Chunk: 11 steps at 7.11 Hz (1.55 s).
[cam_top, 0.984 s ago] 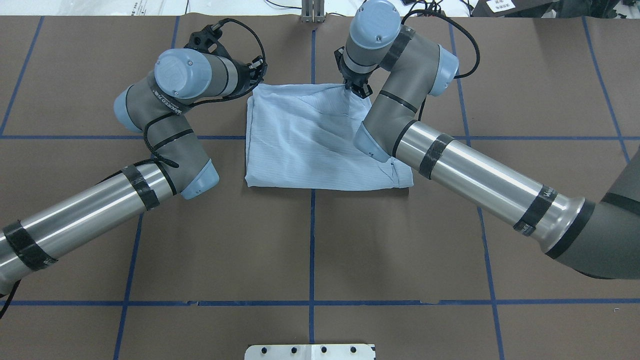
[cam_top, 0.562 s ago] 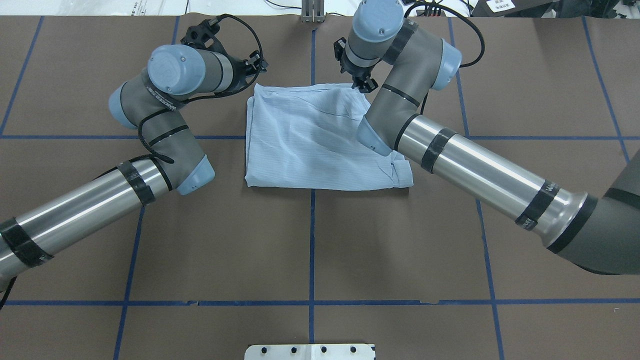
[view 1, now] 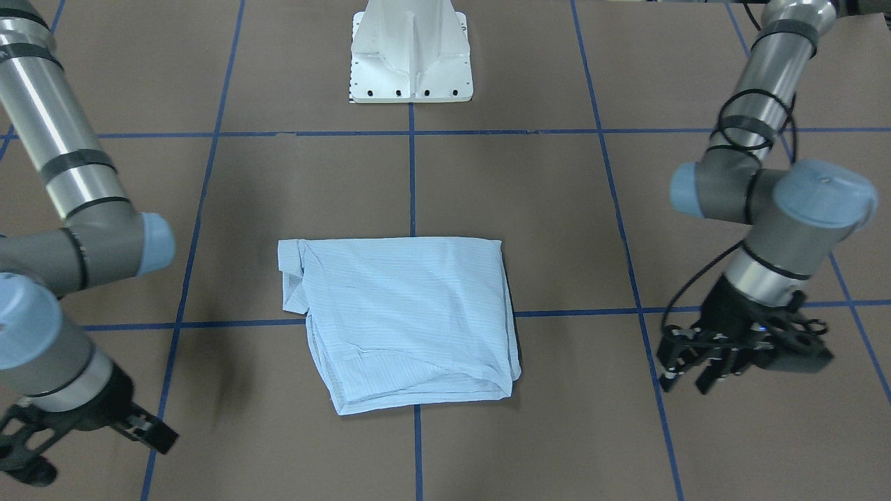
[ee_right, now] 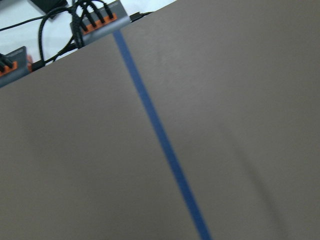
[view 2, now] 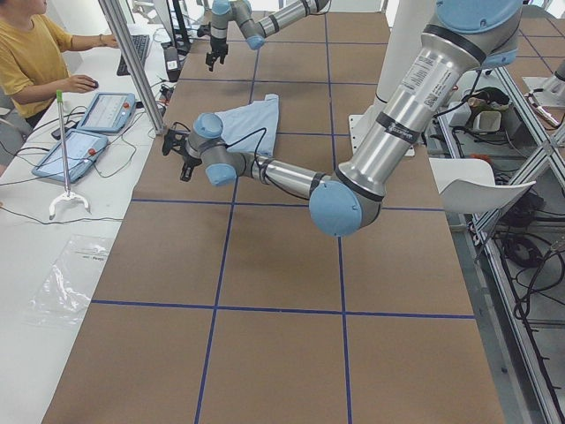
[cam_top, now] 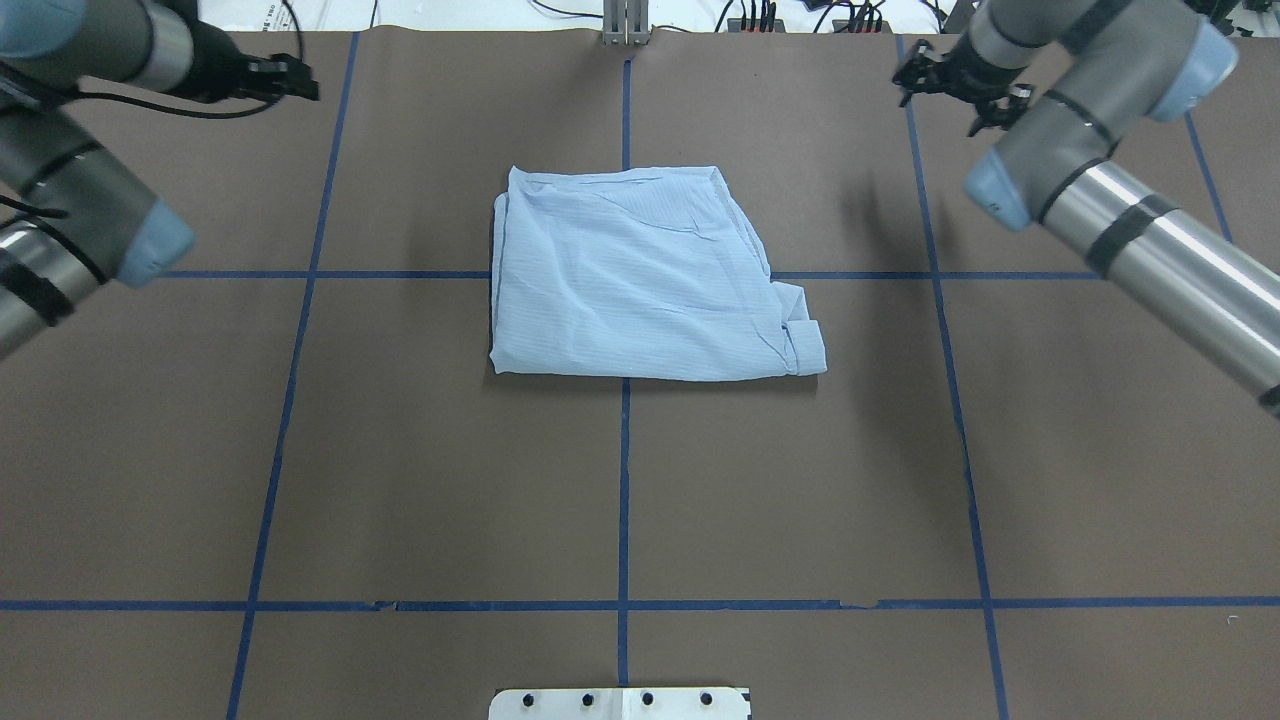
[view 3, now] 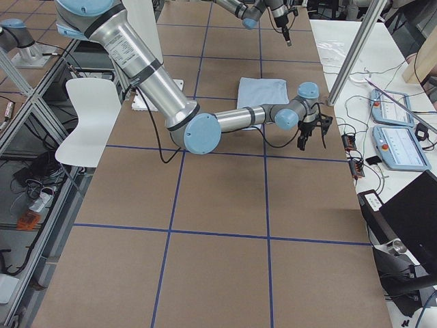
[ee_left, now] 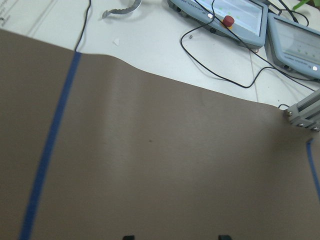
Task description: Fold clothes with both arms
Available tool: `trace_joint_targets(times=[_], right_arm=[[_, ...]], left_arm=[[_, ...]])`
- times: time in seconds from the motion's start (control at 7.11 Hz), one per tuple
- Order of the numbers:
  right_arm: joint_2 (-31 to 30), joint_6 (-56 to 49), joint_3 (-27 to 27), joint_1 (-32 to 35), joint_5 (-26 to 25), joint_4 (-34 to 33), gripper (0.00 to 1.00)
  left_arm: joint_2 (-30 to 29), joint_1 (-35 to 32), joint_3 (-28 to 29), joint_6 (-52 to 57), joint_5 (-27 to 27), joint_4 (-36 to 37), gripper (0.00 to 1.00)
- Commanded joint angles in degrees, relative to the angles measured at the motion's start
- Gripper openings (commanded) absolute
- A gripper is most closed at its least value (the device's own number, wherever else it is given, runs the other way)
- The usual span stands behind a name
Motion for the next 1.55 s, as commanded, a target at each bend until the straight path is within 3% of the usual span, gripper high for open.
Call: trace_joint_targets(times=[0.0,0.28,0.42,0.56,0.7,0.84,0.98,1.41], right_arm=[[-7.2,-28.7,2.6,12.2,9.1,-7.1,1.0],[-17.0,-55.4,12.3,21.7,10.5,-21.4,1.0],[-20.4,-65.5,13.7,25.6,10.9,-25.0,1.0],[-23.0,-66.6,14.7,25.7,10.8,-24.5,1.0],[-23.0,-66.2,14.9,25.7,10.8,-24.5,1.0],[-25.0,-64.1,18.2,25.7,11.7,-24.6,1.0],[-28.4,-58.4,23.1,24.6,12.4,-24.4,1.0],[-34.0,-57.3,31.1,24.3,13.1,-24.4,1.0]], left_arm=[[6.3,-12.9,-0.5,28.2,-8.9,3.3,0.64],[7.6,-24.6,-0.3,53.1,-12.9,19.3,0.65],[7.5,-29.2,-0.7,61.1,-13.0,28.8,0.78],[7.6,-32.2,-1.8,64.4,-13.1,33.9,0.82],[10.2,-33.7,-5.5,64.4,-13.8,37.9,0.95],[19.1,-33.5,-14.2,63.6,-17.4,39.4,0.96],[22.8,-33.4,-19.4,60.9,-19.5,39.3,0.99],[25.1,-33.4,-18.8,60.3,-19.3,38.6,0.99]])
